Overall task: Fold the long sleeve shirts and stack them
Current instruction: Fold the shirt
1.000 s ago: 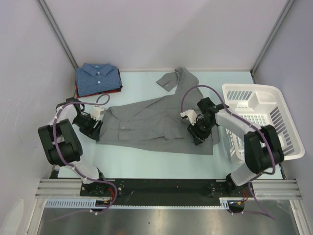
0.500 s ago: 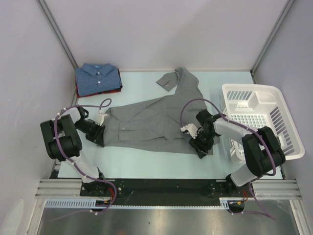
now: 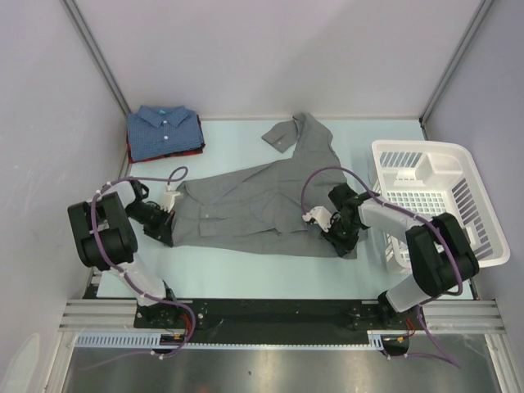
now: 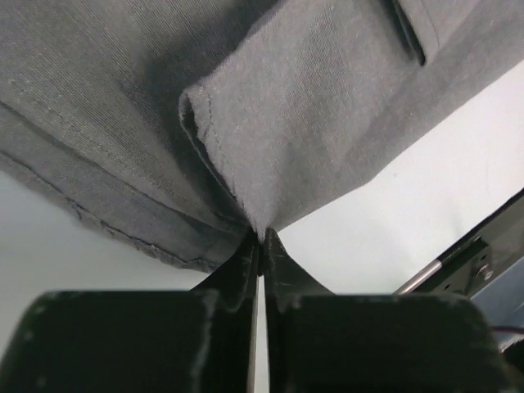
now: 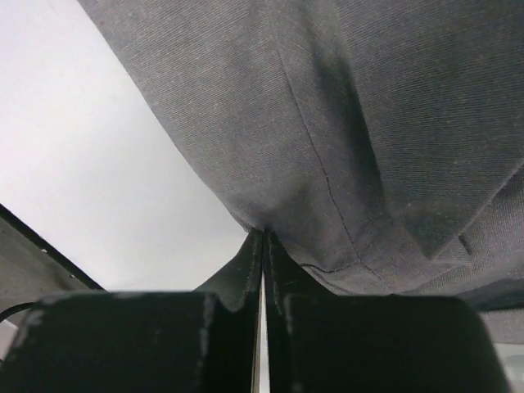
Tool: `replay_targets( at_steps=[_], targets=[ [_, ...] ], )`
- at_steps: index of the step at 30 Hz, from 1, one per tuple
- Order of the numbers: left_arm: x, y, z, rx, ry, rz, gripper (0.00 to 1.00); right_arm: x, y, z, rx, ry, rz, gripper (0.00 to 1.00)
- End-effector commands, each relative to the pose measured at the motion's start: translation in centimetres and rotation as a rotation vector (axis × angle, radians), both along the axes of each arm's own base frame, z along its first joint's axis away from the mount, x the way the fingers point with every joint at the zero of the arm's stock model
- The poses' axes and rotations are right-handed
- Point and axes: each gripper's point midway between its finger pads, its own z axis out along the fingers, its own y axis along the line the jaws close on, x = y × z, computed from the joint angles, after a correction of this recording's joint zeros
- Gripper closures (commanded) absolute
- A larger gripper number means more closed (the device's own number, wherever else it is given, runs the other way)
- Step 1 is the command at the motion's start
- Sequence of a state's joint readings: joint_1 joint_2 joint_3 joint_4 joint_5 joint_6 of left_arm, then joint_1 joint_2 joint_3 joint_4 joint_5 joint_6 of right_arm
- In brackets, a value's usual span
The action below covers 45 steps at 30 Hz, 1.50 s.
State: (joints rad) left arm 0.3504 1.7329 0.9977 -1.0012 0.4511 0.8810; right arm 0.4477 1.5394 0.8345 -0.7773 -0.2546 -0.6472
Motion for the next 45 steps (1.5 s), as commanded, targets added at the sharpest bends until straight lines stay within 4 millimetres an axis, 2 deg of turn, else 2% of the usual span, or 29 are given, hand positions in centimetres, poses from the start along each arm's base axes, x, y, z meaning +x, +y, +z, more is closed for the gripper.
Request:
replay_targets(
  at_steps=[1,3,4,6,7,9,10,11,13,14,16,17,24,26,28,31,35,38,39,41,43,45],
  targets=[
    [-0.6,1.2,0.6,0.026,0.025,-0.043,1.0,-1.8,-1.0,-1.0,-0.037,0.017,0.09,1.0],
    [-1.9,1.1,1.1,0.023,0.052,-0.062,1.0,-2.5,-0.7,-0.1,-0.017,-0.003,0.142,1.0],
    [-2.4,1.1,1.3,0.027,0.058,-0.069,1.0,-3.6,-0.9,-0.1,-0.025,0.017,0.165,1.0],
    [-2.9,1.0,1.7,0.031,0.039,-0.077,1.0,-4.1,-1.0,0.3,-0.021,0.006,0.192,1.0],
    [-2.7,0.9,1.9,0.029,0.026,-0.074,0.87,-4.1,-1.1,0.3,-0.021,0.004,0.192,1.0],
    [-1.0,0.6,2.9,0.01,-0.05,-0.048,0.69,-3.8,-1.1,0.6,-0.03,0.001,0.184,0.96],
    [-0.2,0.4,3.5,-0.001,-0.081,-0.042,0.55,-3.7,-1.0,0.8,-0.028,0.004,0.177,0.92],
    [1.2,0.6,4.6,-0.001,-0.14,-0.037,0.51,-3.1,-0.4,1.4,-0.004,-0.002,0.169,0.87],
    [2.8,0.1,5.9,-0.038,-0.202,-0.034,0.44,-3.1,0.1,2.2,0.013,0.014,0.154,0.78],
    [4.0,0.2,6.9,-0.035,-0.239,-0.041,0.43,-2.9,0.4,2.6,0.024,0.017,0.15,0.7],
    [4.8,-0.2,7.0,-0.035,-0.247,-0.067,0.42,-2.4,1.2,3.5,0.051,0.011,0.136,0.64],
    [5.3,-0.3,7.1,-0.032,-0.253,-0.074,0.42,-2.4,1.3,3.6,0.058,0.013,0.135,0.57],
    [6.1,-2.8,5.4,-0.057,-0.247,-0.157,0.41,-1.4,1.9,5.0,0.099,0.019,0.079,0.55],
    [6.3,-3.0,4.4,-0.039,-0.242,-0.186,0.41,-0.8,2.2,5.8,0.136,0.008,0.05,0.52],
    [6.3,-3.7,3.5,-0.029,-0.223,-0.231,0.42,0.5,2.3,6.7,0.165,-0.021,0.022,0.51],
    [6.3,-3.5,1.7,0.027,-0.204,-0.27,0.43,2.5,2.5,8.0,0.202,-0.077,-0.014,0.48],
    [6.2,-3.1,0.8,0.059,-0.202,-0.31,0.5,3.7,2.4,8.3,0.206,-0.083,-0.023,0.48],
    [6.3,-3.2,0.8,0.047,-0.197,-0.309,0.64,3.8,2.4,8.0,0.198,-0.071,-0.029,0.48],
    [6.4,-3.3,0.9,0.044,-0.199,-0.311,0.72,3.9,2.4,7.8,0.197,-0.064,-0.03,0.48],
    [6.6,-3.2,1.4,0.044,-0.207,-0.314,0.79,4.0,2.4,7.7,0.193,-0.062,-0.032,0.48],
    [7.1,-3.3,2.0,0.041,-0.226,-0.31,0.91,4.2,2.4,7.7,0.188,-0.069,-0.03,0.49],
    [7.8,-3.2,2.8,0.052,-0.258,-0.282,1.0,5.0,2.4,8.0,0.188,-0.096,-0.035,0.49]
  ],
)
